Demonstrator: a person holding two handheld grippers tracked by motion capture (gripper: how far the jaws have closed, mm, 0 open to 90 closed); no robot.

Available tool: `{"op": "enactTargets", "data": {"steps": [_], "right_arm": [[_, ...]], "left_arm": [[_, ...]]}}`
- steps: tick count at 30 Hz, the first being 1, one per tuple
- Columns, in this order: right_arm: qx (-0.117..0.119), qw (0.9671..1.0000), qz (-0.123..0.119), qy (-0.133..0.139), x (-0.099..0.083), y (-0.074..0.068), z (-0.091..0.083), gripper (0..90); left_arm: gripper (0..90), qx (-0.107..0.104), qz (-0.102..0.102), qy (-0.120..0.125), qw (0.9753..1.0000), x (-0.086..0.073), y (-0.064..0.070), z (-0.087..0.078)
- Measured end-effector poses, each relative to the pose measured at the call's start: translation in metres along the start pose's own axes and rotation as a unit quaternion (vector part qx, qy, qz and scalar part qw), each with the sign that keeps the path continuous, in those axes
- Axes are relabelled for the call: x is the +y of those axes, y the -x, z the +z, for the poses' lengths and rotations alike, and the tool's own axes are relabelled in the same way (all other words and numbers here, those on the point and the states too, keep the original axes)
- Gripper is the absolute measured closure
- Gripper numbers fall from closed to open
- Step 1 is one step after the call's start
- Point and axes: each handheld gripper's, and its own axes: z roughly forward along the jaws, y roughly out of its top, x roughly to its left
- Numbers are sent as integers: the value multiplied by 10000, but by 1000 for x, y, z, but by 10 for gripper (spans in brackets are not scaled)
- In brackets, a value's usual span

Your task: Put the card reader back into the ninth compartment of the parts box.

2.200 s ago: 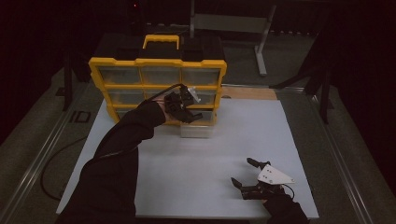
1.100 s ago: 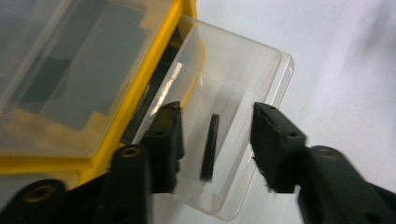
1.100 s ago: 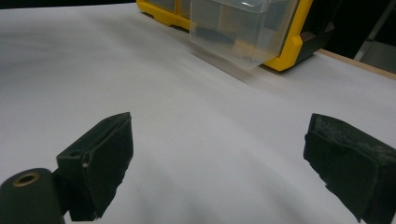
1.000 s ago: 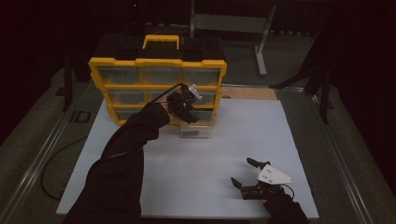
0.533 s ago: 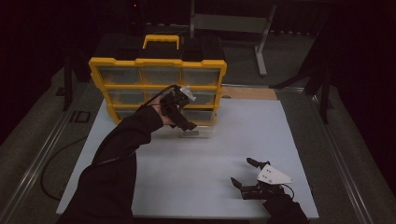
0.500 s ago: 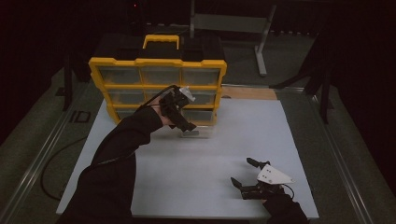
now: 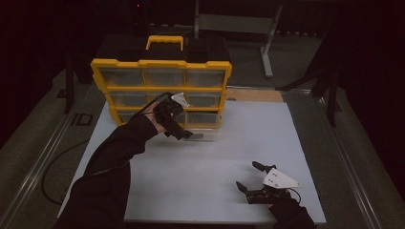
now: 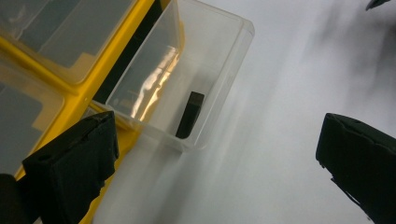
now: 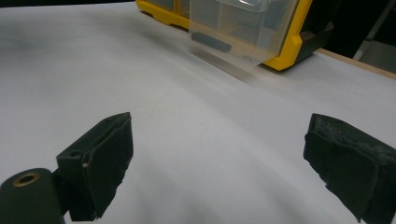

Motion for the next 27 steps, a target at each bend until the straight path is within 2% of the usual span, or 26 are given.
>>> {"op": "enactTargets", "data": {"steps": [13,18,27], "right_arm": [[-5,10000,-2,2,0,0,0,84],[-16,10000,-4,0,0,0,0,84],[-12,10000,-21,13,0,-1,0,84]], "left_arm": [[2,33,78,292,9995,-22,7,-11],[2,132,242,358,9990,-34,12,-13],[2,63,146,342,9993,-54,22,-15]]}}
